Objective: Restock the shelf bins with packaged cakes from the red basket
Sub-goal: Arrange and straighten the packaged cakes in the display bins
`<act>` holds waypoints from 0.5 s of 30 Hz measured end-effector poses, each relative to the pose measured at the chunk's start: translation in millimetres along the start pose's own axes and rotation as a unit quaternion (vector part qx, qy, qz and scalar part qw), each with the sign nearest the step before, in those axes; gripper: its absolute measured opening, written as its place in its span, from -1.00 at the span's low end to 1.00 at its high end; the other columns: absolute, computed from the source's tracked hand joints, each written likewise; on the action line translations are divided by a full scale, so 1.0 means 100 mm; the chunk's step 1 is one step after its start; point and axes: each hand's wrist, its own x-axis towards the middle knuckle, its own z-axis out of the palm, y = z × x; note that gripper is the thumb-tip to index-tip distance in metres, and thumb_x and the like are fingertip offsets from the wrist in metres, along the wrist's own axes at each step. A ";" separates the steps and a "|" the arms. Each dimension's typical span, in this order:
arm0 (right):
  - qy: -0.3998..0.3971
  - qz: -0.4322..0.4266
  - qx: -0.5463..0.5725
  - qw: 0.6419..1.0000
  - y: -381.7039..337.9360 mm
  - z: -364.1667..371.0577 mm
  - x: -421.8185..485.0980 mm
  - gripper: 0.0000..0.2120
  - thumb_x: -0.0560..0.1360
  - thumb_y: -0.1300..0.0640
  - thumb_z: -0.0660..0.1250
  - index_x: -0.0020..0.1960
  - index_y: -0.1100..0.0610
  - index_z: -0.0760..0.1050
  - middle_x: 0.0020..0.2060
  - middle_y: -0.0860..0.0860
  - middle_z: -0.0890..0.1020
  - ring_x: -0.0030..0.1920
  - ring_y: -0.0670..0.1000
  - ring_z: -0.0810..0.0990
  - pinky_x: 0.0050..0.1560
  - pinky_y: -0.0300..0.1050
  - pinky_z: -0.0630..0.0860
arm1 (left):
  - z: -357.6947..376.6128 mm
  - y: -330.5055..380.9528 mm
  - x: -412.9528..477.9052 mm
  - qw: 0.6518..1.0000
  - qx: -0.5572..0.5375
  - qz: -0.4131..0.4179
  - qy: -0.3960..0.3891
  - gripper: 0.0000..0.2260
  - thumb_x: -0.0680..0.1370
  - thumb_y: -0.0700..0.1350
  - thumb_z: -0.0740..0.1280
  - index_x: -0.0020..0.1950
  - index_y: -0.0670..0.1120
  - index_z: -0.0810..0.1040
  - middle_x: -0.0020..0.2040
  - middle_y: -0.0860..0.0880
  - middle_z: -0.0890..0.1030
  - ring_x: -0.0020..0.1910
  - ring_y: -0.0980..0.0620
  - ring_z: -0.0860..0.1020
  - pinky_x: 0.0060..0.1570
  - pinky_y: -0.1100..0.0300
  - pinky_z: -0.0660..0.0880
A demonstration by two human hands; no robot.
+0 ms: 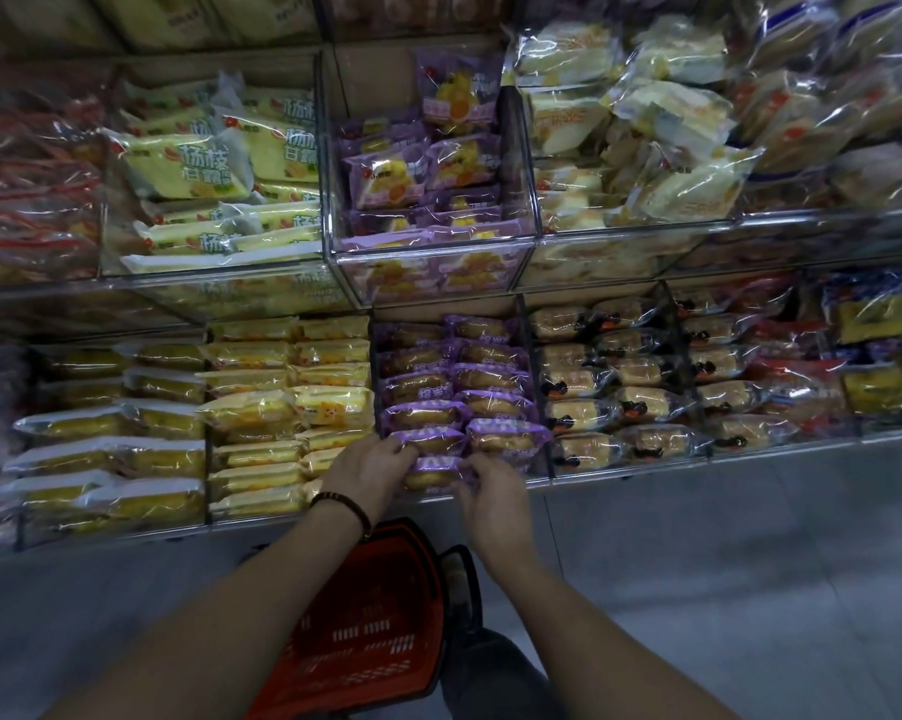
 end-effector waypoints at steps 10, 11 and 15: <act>-0.024 0.060 -0.034 0.997 -0.20 -0.17 0.12 -0.76 0.51 0.02 0.42 0.17 -0.05 0.60 0.07 -0.04 0.61 0.02 0.05 0.64 0.01 0.00 0.61 | -0.20 0.00 0.02 0.984 -0.146 -0.078 -0.062 -0.75 0.50 0.06 0.43 0.17 0.16 0.58 0.14 0.07 0.58 0.13 0.01 0.59 0.04 0.08 0.58; -0.011 0.057 -0.017 0.998 -0.23 -0.17 0.07 -0.77 0.51 0.01 0.41 0.17 -0.04 0.59 0.08 -0.04 0.58 0.02 0.04 0.62 0.01 -0.01 0.60 | -0.23 -0.03 -0.03 0.979 -0.177 -0.094 -0.048 -0.81 0.51 0.09 0.43 0.11 0.15 0.58 0.09 0.08 0.57 0.09 0.02 0.59 0.01 0.09 0.57; 0.008 0.041 0.061 0.997 -0.43 -0.08 -0.14 -0.84 0.54 0.03 0.39 0.10 0.01 0.60 -0.01 -0.01 0.63 -0.06 -0.03 0.63 -0.02 -0.03 0.62 | -0.24 -0.17 -0.32 0.950 -0.284 -0.121 -0.048 -0.93 0.51 0.06 0.44 -0.09 0.13 0.58 -0.12 0.14 0.63 -0.08 0.07 0.61 -0.06 0.11 0.56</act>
